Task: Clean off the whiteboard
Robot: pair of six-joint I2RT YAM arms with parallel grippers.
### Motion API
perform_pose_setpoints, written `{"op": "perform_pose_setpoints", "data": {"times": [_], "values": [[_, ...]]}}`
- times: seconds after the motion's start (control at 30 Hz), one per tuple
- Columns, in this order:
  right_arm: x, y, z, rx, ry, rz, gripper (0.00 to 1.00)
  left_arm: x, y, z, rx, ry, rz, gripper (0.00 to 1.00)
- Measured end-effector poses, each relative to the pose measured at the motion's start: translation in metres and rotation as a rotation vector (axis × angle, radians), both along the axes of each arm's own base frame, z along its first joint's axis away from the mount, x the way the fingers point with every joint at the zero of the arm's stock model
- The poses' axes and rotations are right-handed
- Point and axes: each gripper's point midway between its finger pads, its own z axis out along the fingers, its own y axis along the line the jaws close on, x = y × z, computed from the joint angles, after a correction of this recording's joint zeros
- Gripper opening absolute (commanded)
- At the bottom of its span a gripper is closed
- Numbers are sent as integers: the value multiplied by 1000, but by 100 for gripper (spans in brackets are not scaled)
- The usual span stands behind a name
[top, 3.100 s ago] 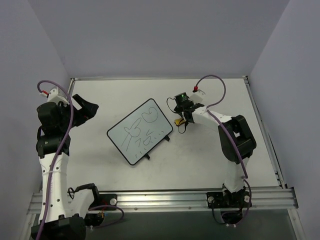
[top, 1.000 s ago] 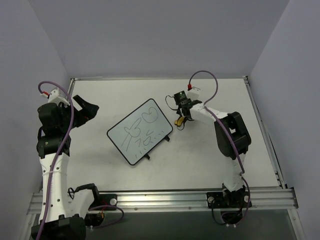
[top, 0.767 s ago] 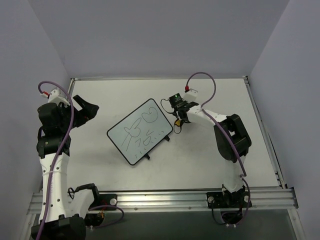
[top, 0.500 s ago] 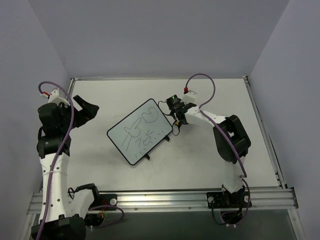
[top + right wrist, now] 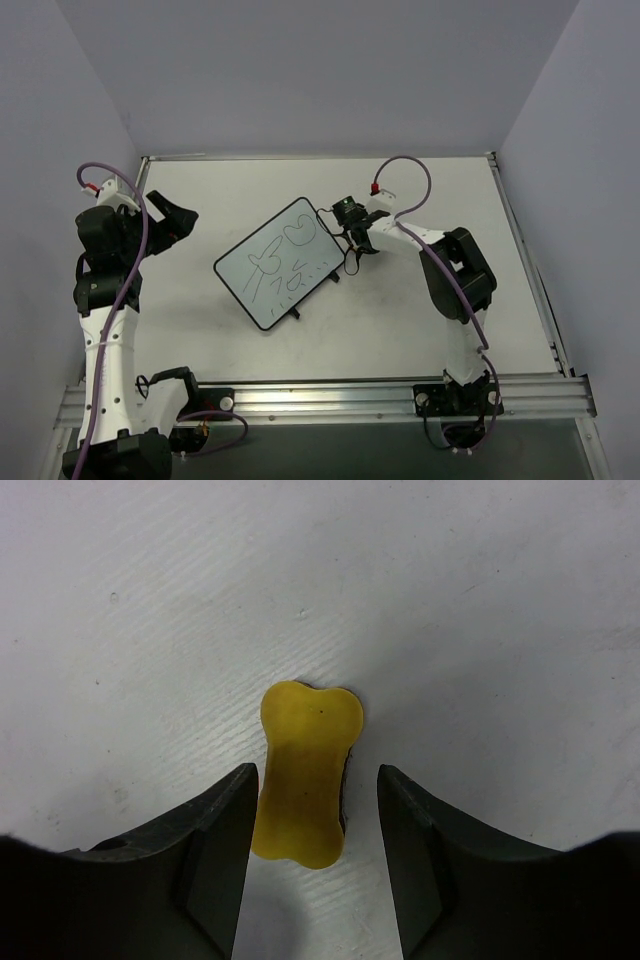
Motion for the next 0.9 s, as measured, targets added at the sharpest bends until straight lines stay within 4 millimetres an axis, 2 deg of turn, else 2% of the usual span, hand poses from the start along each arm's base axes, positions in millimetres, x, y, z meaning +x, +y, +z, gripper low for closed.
{"op": "perform_pose_setpoints", "data": {"times": [0.17, 0.9], "values": [[-1, -1, -6, -4, 10, -5, 44, 0, 0, 0, 0, 0, 0, 94], [2, 2, -8, 0, 8, -9, 40, 0, 0, 0, 0, 0, 0, 94]]}}
